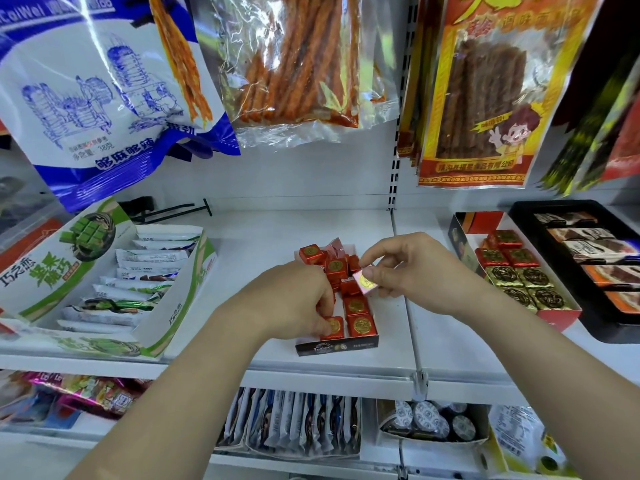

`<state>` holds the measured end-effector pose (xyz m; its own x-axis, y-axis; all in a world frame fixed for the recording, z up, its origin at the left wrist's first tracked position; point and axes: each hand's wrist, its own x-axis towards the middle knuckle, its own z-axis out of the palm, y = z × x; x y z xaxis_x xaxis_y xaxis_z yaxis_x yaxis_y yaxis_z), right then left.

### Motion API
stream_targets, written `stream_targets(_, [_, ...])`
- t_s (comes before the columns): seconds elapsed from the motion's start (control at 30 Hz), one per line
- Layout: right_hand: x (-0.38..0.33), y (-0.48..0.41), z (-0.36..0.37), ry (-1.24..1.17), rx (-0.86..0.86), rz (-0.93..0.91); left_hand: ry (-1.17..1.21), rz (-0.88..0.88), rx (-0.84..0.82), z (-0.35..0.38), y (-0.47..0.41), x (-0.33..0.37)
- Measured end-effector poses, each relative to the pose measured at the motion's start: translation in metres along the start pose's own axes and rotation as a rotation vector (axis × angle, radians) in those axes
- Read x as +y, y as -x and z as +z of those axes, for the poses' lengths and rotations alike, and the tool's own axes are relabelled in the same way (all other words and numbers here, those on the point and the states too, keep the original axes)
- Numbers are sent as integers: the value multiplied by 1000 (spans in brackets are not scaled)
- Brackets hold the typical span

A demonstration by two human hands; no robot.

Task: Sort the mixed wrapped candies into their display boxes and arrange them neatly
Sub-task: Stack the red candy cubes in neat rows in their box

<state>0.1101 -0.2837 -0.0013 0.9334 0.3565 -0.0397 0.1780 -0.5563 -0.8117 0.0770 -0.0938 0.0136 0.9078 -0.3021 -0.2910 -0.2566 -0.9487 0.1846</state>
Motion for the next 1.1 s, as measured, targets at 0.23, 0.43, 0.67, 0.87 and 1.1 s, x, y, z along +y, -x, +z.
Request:
stream_targets(0.23, [2, 2, -2, -8, -112, 28, 64, 23, -12, 4, -1, 0])
stream_targets(0.43, [3, 1, -1, -2, -167, 51, 140, 39, -24, 4, -3, -6])
stream_targets(0.67, [2, 2, -2, -37, -153, 48, 375, 8, 307, 3, -5, -12])
stream_targets(0.87, [-3, 4, -2, -164, -153, 38, 688, 19, 253, 6, -6, -1])
stream_targets(1.1, [-8, 6, 1, -170, -167, 14, 913, -49, 268, 0, -4, -10])
